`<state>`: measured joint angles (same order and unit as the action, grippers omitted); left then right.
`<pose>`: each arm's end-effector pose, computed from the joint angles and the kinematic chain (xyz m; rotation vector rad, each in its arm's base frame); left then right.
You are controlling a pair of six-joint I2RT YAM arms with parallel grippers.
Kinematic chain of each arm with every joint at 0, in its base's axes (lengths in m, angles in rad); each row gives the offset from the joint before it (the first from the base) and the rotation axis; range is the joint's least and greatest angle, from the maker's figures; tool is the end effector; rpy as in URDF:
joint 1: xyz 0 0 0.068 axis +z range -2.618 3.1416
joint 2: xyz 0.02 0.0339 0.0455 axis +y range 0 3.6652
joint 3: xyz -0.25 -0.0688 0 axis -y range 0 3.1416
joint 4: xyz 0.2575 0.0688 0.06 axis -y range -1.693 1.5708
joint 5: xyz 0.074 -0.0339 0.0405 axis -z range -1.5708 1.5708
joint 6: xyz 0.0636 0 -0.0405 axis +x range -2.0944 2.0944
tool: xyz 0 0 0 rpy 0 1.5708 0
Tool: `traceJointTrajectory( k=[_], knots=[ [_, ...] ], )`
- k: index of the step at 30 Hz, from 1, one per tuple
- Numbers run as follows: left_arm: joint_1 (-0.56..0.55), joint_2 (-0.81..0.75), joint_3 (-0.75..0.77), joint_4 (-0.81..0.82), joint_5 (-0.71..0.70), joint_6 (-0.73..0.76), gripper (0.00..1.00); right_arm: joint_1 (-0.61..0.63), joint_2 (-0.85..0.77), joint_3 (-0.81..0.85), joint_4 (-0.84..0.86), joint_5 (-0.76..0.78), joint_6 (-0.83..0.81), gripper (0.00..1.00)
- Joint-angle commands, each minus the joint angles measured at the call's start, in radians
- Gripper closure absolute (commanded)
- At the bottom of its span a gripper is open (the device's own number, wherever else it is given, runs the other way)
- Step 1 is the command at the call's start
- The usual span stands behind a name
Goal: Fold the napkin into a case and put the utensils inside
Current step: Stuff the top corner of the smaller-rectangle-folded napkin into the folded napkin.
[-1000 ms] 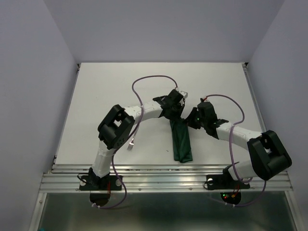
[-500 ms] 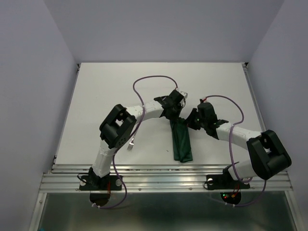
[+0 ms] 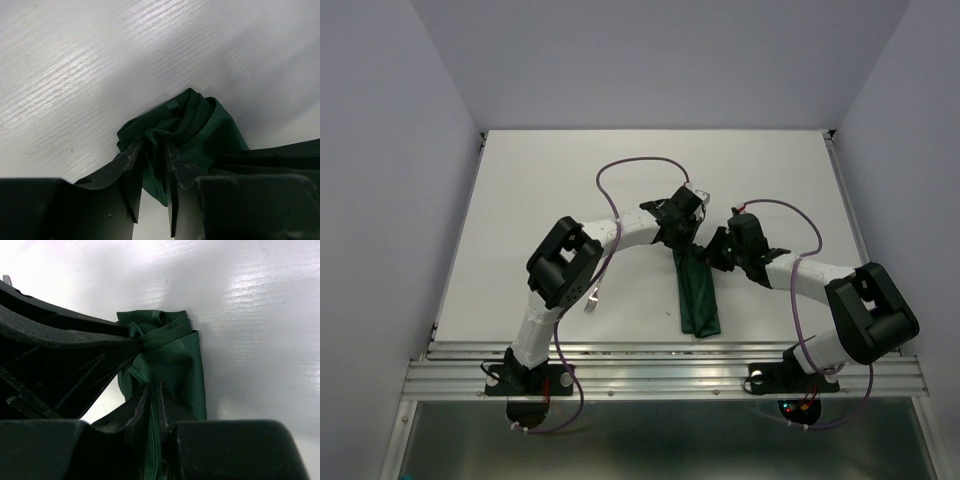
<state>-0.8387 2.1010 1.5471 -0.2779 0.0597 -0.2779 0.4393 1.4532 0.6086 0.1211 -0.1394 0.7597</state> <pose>0.3244 -0.3667 0.1431 0.7153 2.3798 -0.5727 0.2761 0.1395 0.1184 0.3096 2.3919 0.7523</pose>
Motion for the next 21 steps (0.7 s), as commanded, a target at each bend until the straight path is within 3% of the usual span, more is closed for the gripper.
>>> traceJointTrajectory(
  k=[1, 6, 12, 15, 18, 21],
  knots=[
    [-0.005, -0.065, 0.016, 0.006, 0.006, 0.000, 0.68, -0.005, -0.004, 0.003, 0.048, -0.009, -0.002, 0.83],
    [-0.005, -0.075, 0.011, 0.014, 0.008, -0.004, 0.85, -0.005, -0.005, 0.002, 0.048, -0.017, -0.003, 0.83],
    [-0.005, -0.093, 0.004, 0.019, 0.014, -0.006, 0.98, -0.005, 0.009, 0.005, 0.057, -0.028, -0.005, 0.84],
    [-0.003, -0.101, -0.001, 0.017, 0.012, -0.006, 0.93, -0.005, 0.018, 0.008, 0.063, -0.035, -0.005, 0.84],
    [-0.003, -0.102, 0.002, 0.008, -0.007, -0.009, 0.70, -0.005, 0.019, 0.008, 0.064, -0.037, -0.007, 0.84],
    [-0.003, -0.099, 0.004, 0.000, -0.018, -0.010, 0.68, -0.005, 0.019, 0.011, 0.063, -0.040, -0.008, 0.84]
  ],
)
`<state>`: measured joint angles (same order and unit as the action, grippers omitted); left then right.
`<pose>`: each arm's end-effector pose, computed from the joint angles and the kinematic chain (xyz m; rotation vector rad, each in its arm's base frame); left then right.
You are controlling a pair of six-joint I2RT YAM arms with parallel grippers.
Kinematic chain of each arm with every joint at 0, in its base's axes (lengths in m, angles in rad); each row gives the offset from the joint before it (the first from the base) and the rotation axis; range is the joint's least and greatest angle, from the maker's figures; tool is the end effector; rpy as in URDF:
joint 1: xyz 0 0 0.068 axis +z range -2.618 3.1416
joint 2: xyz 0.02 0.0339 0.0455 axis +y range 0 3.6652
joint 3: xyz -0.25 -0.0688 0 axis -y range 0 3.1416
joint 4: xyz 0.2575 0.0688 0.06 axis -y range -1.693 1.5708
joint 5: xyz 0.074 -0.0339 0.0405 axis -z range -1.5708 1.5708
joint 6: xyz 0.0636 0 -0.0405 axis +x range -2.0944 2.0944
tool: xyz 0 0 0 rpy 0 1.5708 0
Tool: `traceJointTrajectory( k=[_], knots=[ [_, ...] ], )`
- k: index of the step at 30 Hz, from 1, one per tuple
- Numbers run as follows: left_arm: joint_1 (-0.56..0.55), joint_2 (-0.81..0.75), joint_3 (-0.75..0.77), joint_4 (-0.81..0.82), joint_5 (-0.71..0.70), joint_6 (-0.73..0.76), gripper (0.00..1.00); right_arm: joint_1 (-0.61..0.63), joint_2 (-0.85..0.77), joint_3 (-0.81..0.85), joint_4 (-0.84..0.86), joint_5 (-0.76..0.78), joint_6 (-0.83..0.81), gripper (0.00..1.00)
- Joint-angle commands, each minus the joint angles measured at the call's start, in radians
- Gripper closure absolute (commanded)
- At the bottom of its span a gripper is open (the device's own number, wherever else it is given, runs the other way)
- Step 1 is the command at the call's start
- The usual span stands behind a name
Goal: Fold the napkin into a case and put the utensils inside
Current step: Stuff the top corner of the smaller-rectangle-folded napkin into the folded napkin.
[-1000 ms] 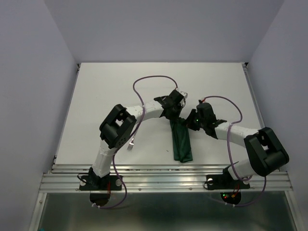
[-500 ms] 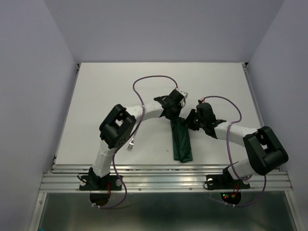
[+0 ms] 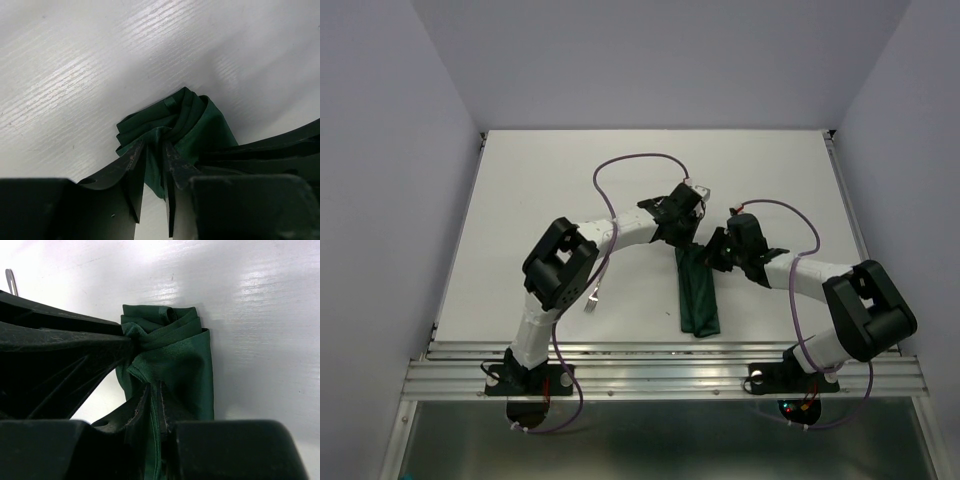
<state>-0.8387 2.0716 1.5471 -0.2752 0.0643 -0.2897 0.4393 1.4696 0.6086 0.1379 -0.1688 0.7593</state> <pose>0.3237 -0.3663 0.1572 0.6967 2.3556 -0.5998 0.2765 0.1417 0.1156 0.2940 2.4008 0.7840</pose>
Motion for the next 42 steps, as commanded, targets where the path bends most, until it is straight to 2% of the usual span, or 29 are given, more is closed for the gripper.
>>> traceJointTrajectory(
  k=[1, 5, 8, 10, 15, 20, 22, 25, 31, 42],
  knots=[
    [-0.003, -0.070, 0.004, -0.002, -0.026, 0.003, 0.69, -0.005, 0.003, 0.011, 0.045, -0.011, -0.008, 0.84],
    [-0.005, -0.064, 0.004, 0.001, -0.017, 0.004, 0.72, -0.005, 0.003, 0.010, 0.046, -0.014, -0.008, 0.84],
    [-0.003, -0.058, 0.005, 0.004, -0.012, 0.003, 0.79, -0.005, 0.005, 0.011, 0.045, -0.015, -0.008, 0.84],
    [-0.005, -0.054, 0.007, 0.002, -0.012, 0.004, 0.79, -0.005, 0.006, 0.011, 0.045, -0.015, -0.008, 0.84],
    [-0.005, -0.044, 0.008, -0.002, -0.009, 0.006, 0.63, -0.005, 0.005, 0.005, 0.048, -0.015, -0.006, 0.84],
    [-0.003, -0.036, 0.007, -0.002, -0.006, 0.009, 0.62, -0.005, 0.003, 0.006, 0.049, -0.014, -0.005, 0.84],
    [-0.003, -0.036, 0.007, -0.002, -0.004, 0.007, 0.65, -0.005, 0.003, 0.005, 0.049, -0.015, -0.005, 0.84],
    [-0.003, -0.039, 0.007, 0.001, -0.006, 0.006, 0.75, -0.005, 0.003, 0.003, 0.049, -0.017, -0.005, 0.84],
    [-0.003, -0.042, 0.007, 0.001, -0.003, 0.006, 1.00, -0.005, 0.011, 0.005, 0.072, -0.031, 0.009, 0.84],
    [-0.003, -0.076, -0.005, -0.001, 0.019, 0.012, 1.00, -0.005, 0.083, 0.037, 0.140, -0.060, 0.038, 0.84]
  ],
)
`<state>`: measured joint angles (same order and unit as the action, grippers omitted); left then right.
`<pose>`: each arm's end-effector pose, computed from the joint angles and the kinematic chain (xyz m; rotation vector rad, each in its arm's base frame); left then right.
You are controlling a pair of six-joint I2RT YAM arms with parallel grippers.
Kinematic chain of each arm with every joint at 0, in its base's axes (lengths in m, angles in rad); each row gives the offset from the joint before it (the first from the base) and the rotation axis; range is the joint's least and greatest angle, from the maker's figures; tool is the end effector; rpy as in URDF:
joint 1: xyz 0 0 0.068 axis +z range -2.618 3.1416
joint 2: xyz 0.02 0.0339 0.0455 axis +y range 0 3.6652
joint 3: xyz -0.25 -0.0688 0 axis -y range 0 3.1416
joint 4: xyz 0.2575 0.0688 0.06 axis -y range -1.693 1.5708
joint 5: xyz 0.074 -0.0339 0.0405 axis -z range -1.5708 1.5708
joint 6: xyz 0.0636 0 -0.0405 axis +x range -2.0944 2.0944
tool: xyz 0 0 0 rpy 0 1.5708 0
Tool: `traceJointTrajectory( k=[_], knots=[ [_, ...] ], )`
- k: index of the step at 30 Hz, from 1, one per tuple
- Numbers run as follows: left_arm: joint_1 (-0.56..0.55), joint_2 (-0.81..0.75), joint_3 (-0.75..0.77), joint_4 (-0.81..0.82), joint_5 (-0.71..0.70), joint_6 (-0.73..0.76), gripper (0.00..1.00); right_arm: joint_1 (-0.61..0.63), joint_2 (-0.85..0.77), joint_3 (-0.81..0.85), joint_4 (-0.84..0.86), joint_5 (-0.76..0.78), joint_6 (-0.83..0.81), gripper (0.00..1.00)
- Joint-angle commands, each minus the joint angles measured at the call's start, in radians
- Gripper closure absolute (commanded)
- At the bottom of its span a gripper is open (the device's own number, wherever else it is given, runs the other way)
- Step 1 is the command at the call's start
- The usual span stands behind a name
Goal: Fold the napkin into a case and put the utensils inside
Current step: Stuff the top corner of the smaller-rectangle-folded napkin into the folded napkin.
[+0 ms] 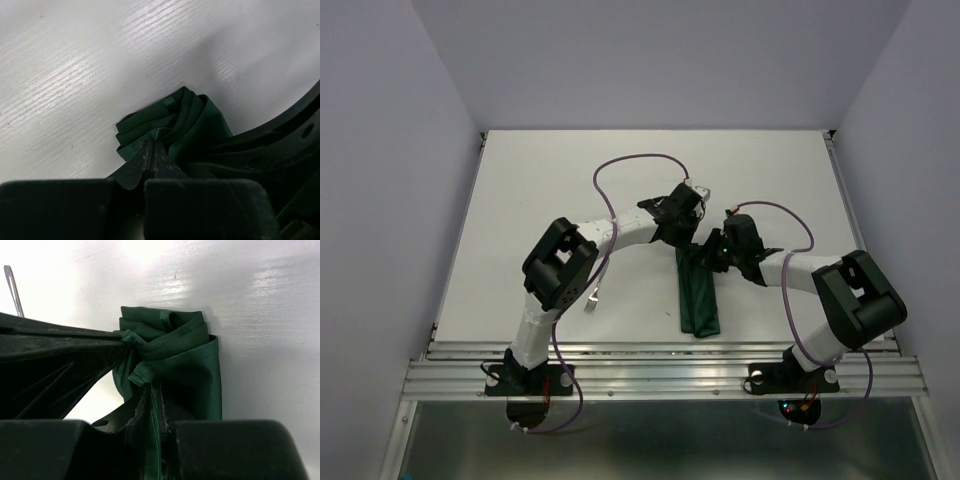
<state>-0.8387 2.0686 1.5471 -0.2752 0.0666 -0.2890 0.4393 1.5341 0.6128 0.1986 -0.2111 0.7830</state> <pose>0.3235 -0.3663 0.1586 0.6981 2.3527 -0.6036 0.2808 0.1467 0.1045 0.3011 2.4143 0.8404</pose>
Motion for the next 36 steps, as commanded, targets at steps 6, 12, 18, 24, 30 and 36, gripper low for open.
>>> traceJointTrajectory(
  k=[6, 12, 18, 24, 30, 36],
  knots=[
    [-0.003, -0.076, -0.013, -0.001, 0.027, 0.013, 1.00, -0.005, 0.041, 0.036, 0.143, -0.014, 0.053, 0.85],
    [-0.003, -0.077, -0.018, -0.001, 0.025, 0.017, 1.00, -0.005, 0.009, 0.044, 0.140, -0.002, 0.056, 0.85],
    [-0.003, -0.079, -0.022, 0.001, 0.022, 0.017, 1.00, -0.005, 0.006, 0.039, 0.142, -0.010, 0.061, 0.85],
    [-0.003, -0.079, -0.024, 0.001, 0.021, 0.017, 1.00, -0.005, -0.020, 0.021, 0.150, -0.014, 0.070, 0.85],
    [-0.003, -0.082, -0.018, -0.001, 0.022, 0.014, 1.00, -0.005, 0.026, 0.022, 0.188, -0.053, 0.085, 0.85],
    [-0.002, -0.088, -0.012, -0.007, 0.025, 0.013, 1.00, 0.004, 0.089, 0.019, 0.211, -0.054, 0.085, 0.85]
  ],
)
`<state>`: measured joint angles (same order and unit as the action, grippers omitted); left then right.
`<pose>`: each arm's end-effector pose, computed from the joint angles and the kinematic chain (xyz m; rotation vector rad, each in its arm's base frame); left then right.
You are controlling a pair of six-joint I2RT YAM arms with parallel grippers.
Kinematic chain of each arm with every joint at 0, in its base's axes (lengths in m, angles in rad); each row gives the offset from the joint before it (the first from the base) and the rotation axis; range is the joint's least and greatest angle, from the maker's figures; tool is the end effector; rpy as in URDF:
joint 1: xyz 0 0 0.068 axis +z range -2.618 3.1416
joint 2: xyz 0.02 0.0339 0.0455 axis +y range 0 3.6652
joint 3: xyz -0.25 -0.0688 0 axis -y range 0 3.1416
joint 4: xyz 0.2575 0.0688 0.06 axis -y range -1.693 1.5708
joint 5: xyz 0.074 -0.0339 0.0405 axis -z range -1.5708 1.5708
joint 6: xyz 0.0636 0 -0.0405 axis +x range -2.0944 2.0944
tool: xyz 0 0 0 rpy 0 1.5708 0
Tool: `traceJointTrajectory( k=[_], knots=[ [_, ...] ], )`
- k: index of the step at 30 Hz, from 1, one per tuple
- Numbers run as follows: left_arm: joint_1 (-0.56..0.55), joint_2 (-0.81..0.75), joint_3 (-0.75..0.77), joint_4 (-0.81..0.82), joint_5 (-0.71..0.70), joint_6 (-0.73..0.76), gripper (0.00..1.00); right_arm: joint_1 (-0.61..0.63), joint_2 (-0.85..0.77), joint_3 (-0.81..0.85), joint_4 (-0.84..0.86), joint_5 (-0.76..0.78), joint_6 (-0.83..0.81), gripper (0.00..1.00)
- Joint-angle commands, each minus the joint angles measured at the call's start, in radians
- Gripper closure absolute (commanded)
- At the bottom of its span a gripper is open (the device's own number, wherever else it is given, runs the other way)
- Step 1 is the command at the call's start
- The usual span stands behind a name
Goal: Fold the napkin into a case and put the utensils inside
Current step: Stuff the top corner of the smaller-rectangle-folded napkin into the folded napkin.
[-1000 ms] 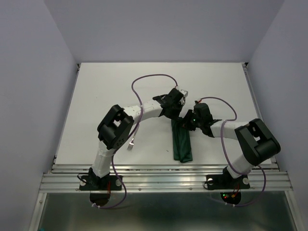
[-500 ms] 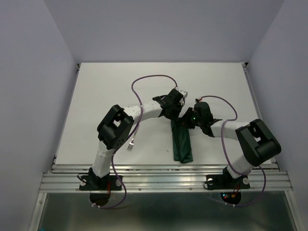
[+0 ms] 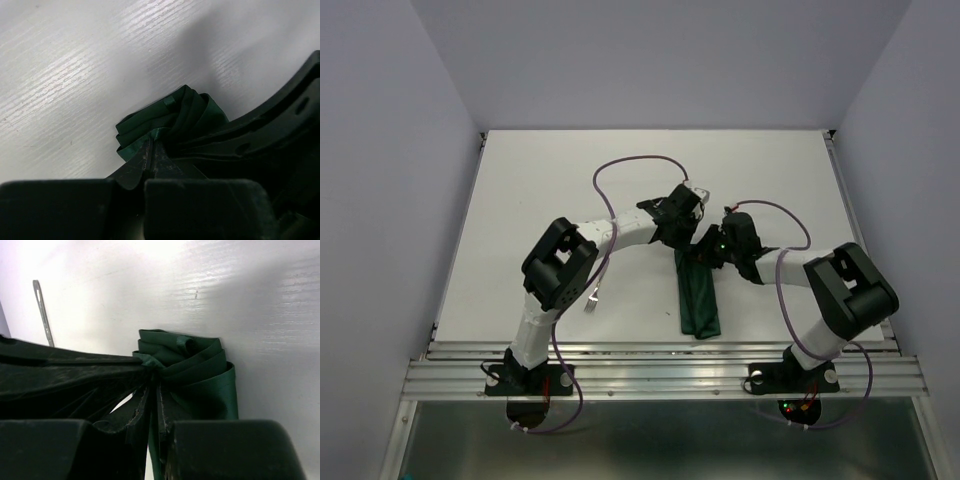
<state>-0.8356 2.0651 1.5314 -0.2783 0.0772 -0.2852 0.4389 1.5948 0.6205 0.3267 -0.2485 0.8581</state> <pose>0.3219 -0.3633 0.1545 0.7080 2.3674 -0.6044 0.2907 0.1537 0.1023 0.3500 2.3546 0.9503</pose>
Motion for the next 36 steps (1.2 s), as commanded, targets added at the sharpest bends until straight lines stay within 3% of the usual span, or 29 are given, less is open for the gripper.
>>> traceJointTrajectory(
  k=[1, 10, 25, 30, 36],
  knots=[
    [-0.007, -0.085, 0.004, -0.004, 0.015, 0.009, 1.00, 0.004, 0.043, 0.005, 0.095, -0.017, 0.013, 0.85],
    [-0.005, -0.091, -0.007, -0.001, 0.038, 0.001, 1.00, 0.004, 0.108, 0.001, 0.126, -0.017, 0.022, 0.86],
    [0.004, -0.128, -0.045, 0.014, 0.113, -0.011, 1.00, 0.004, 0.183, 0.053, 0.021, 0.075, 0.012, 0.88],
    [0.009, -0.115, -0.051, 0.007, 0.102, 0.001, 1.00, 0.004, 0.165, 0.047, 0.028, 0.066, 0.018, 0.87],
    [0.015, -0.100, -0.059, 0.001, 0.082, 0.003, 1.00, 0.004, 0.055, 0.036, 0.060, 0.041, 0.033, 0.78]
  ],
)
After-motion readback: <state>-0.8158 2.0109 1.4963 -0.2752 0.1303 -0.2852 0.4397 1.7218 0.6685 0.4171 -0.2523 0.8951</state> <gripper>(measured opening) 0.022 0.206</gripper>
